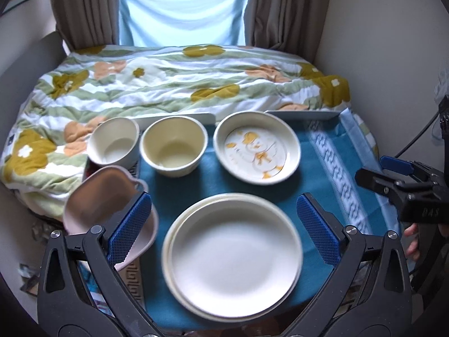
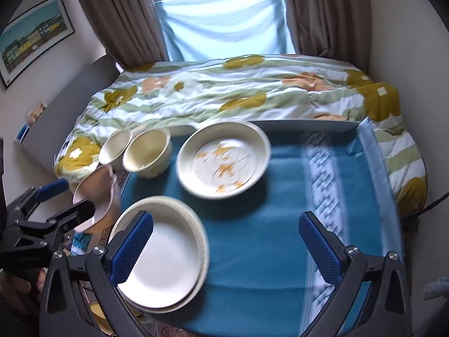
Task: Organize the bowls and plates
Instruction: 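Reach to the duck-print 'I'm can fly' plate and grip its rim, then lift the duck-print plate and carry it over the plate stack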
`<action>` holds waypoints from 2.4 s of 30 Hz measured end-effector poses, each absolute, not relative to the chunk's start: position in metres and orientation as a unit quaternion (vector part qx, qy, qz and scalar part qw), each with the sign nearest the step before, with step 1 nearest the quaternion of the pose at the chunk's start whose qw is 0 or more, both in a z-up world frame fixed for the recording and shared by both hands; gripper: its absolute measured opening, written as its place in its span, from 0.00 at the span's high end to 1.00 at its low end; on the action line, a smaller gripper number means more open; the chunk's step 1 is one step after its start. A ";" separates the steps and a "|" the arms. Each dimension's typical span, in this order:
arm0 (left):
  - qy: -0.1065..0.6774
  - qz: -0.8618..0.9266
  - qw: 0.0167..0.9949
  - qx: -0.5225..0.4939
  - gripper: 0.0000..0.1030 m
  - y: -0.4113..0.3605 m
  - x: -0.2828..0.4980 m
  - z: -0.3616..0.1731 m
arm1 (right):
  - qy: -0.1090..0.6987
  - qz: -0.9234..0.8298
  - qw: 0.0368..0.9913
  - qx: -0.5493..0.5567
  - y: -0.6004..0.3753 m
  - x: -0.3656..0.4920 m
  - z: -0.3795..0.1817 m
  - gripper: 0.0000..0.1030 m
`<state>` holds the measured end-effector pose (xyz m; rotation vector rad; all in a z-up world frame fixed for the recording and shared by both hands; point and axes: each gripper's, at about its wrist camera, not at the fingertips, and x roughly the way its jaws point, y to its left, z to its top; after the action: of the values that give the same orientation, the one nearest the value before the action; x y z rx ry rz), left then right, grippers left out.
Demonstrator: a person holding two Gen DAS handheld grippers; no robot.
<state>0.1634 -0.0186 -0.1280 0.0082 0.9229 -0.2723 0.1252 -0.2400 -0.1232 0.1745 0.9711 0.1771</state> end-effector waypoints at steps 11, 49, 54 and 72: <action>0.490 -0.084 0.861 -0.106 0.00 -0.049 0.229 -0.160 | 0.492 0.148 0.854 0.076 -0.286 0.221 -0.140 0.00; 0.581 0.014 0.792 -0.189 0.92 -0.043 0.312 -0.284 | 0.587 0.244 0.769 0.059 -0.261 0.331 -0.267 0.91; 0.577 0.018 0.793 -0.195 0.92 -0.044 0.307 -0.279 | 0.581 0.252 0.772 0.054 -0.262 0.325 -0.261 0.91; 0.519 -0.050 0.840 -0.152 0.92 -0.013 0.228 -0.193 | 0.538 0.228 0.806 0.097 -0.247 0.229 -0.182 0.91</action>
<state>0.2276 -0.0129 -0.1929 -0.3220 1.0973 -0.1053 0.2287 -0.2467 -0.1818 0.2066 1.1505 0.4870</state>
